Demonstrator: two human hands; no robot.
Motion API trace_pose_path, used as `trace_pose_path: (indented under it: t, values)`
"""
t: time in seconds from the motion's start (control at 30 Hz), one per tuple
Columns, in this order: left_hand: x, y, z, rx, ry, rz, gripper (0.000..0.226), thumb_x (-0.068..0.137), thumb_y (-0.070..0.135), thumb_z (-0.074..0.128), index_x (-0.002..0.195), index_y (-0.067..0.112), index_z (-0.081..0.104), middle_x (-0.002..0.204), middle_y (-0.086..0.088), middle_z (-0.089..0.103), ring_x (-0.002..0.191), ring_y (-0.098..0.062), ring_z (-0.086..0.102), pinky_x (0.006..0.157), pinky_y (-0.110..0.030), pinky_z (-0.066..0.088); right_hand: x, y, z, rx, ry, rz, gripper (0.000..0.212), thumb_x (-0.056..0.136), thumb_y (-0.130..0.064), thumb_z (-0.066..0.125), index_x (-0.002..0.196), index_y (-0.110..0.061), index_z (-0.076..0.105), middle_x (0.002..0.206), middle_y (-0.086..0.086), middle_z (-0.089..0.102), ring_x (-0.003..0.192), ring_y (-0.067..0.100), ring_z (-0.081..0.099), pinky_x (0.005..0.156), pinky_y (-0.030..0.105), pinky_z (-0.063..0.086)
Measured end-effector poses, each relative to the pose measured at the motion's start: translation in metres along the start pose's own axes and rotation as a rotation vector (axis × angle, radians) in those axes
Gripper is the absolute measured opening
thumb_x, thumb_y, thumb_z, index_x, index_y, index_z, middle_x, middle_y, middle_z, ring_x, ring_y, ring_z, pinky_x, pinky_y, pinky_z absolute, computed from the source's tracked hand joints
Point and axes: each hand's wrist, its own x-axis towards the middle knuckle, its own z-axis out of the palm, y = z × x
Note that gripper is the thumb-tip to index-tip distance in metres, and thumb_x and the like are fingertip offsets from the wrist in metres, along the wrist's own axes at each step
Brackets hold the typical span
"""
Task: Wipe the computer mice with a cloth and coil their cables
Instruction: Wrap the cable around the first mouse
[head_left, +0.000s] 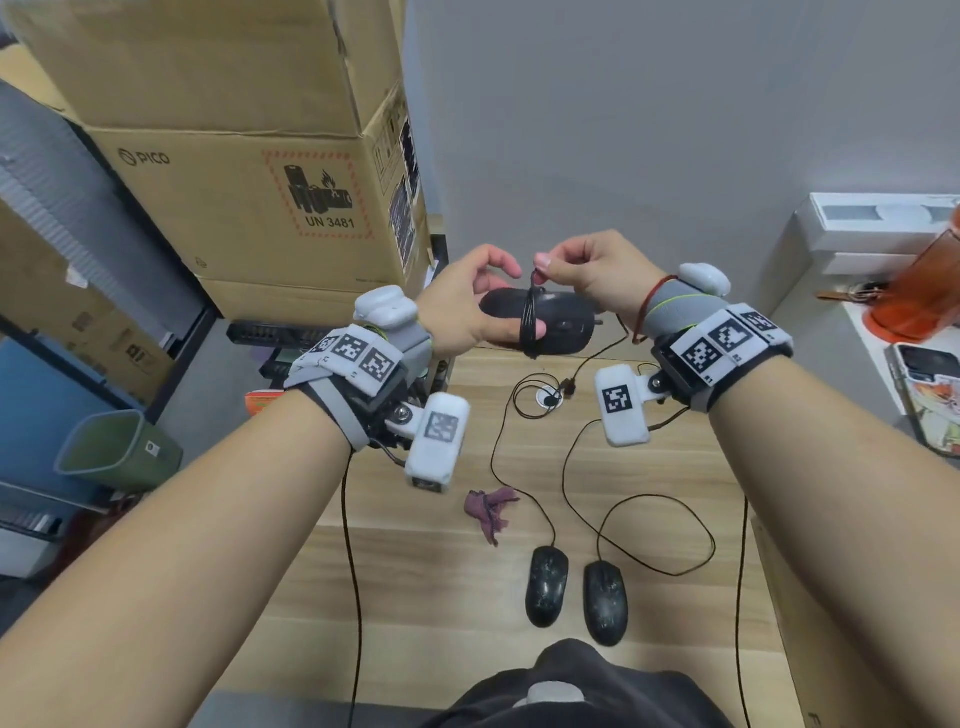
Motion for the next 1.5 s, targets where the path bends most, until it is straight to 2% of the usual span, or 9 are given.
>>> trace_pose_path:
  t: [0.07, 0.17, 0.33, 0.5, 0.67, 0.9, 1.27, 1.37, 1.5]
  values:
    - [0.001, 0.005, 0.002, -0.179, 0.031, 0.0, 0.056, 0.065, 0.008, 0.087, 0.103, 0.019, 0.048, 0.093, -0.005, 0.069, 0.08, -0.019, 0.066, 0.073, -0.038, 0.057, -0.003, 0.007, 0.0, 0.004, -0.026, 0.044, 0.016, 0.089, -0.023, 0.066, 0.075, -0.016, 0.069, 0.06, 0.009, 0.049, 0.053, 0.017, 0.037, 0.049, 0.023, 0.028]
    - [0.007, 0.009, 0.004, -0.362, 0.149, 0.002, 0.051, 0.066, 0.006, 0.082, 0.102, 0.018, 0.048, 0.102, -0.016, 0.066, 0.093, -0.029, 0.063, 0.079, -0.047, 0.056, -0.008, 0.018, 0.003, 0.043, -0.031, 0.081, 0.038, 0.084, -0.012, 0.059, 0.048, -0.023, 0.06, 0.042, -0.006, 0.038, 0.041, 0.012, 0.029, 0.047, 0.022, 0.025]
    - [0.013, -0.003, 0.0, -0.274, 0.379, 0.006, 0.051, 0.071, 0.002, 0.085, 0.105, 0.014, 0.048, 0.083, -0.002, 0.068, 0.072, -0.009, 0.067, 0.06, -0.027, 0.055, -0.014, 0.024, 0.024, 0.024, -0.184, 0.053, 0.028, 0.097, -0.038, 0.054, 0.091, -0.021, 0.075, 0.044, -0.014, 0.033, 0.045, 0.012, 0.029, 0.044, 0.022, 0.027]
    - [0.015, -0.022, -0.006, -0.001, 0.523, -0.038, 0.061, 0.058, 0.023, 0.092, 0.104, 0.019, 0.051, 0.096, -0.015, 0.067, 0.078, -0.018, 0.064, 0.07, -0.032, 0.055, -0.019, 0.015, 0.034, -0.218, -0.282, 0.038, 0.027, 0.095, -0.042, 0.056, 0.095, -0.025, 0.077, 0.038, -0.018, 0.038, 0.039, 0.001, 0.037, 0.042, 0.009, 0.03]
    - [0.012, -0.033, -0.016, 0.302, 0.499, -0.048, 0.063, 0.058, 0.023, 0.092, 0.106, 0.023, 0.05, 0.083, 0.008, 0.06, 0.063, -0.005, 0.056, 0.049, -0.008, 0.038, -0.022, -0.007, 0.026, -0.187, -0.262, -0.069, 0.026, 0.094, -0.037, 0.06, 0.089, -0.019, 0.077, 0.036, -0.011, 0.029, 0.035, 0.007, 0.03, 0.037, 0.01, 0.024]
    - [0.003, -0.032, -0.01, 0.576, 0.249, -0.044, 0.064, 0.057, 0.02, 0.091, 0.104, 0.031, 0.049, 0.089, 0.001, 0.062, 0.072, -0.018, 0.058, 0.064, -0.032, 0.048, -0.01, -0.02, 0.011, -0.146, -0.111, -0.139, 0.026, 0.091, -0.037, 0.066, 0.079, -0.017, 0.076, 0.042, -0.009, 0.026, 0.043, 0.009, 0.022, 0.041, 0.015, 0.017]
    - [-0.001, -0.003, 0.0, -0.03, -0.017, 0.059, 0.06, 0.063, 0.013, 0.089, 0.102, 0.021, 0.045, 0.079, 0.003, 0.066, 0.067, -0.012, 0.061, 0.063, -0.029, 0.052, -0.006, 0.017, 0.001, -0.021, -0.039, 0.065, 0.018, 0.092, -0.031, 0.065, 0.078, -0.019, 0.066, 0.06, -0.001, 0.048, 0.049, 0.012, 0.035, 0.044, 0.02, 0.029]
    - [0.003, 0.002, 0.004, -0.232, 0.09, 0.051, 0.059, 0.061, 0.013, 0.087, 0.101, 0.02, 0.043, 0.09, -0.008, 0.067, 0.08, -0.02, 0.065, 0.071, -0.042, 0.057, -0.011, 0.026, 0.007, -0.041, -0.041, 0.108, 0.027, 0.088, -0.004, 0.052, 0.07, -0.02, 0.063, 0.058, 0.002, 0.044, 0.045, 0.01, 0.035, 0.046, 0.02, 0.029]
    - [0.011, 0.0, 0.001, -0.282, 0.343, 0.048, 0.056, 0.063, 0.011, 0.087, 0.1, 0.02, 0.046, 0.087, -0.005, 0.068, 0.076, -0.013, 0.067, 0.063, -0.033, 0.056, -0.019, 0.026, 0.024, 0.074, -0.16, 0.095, 0.028, 0.098, -0.032, 0.055, 0.083, -0.016, 0.072, 0.058, 0.0, 0.038, 0.047, 0.013, 0.029, 0.042, 0.02, 0.027]
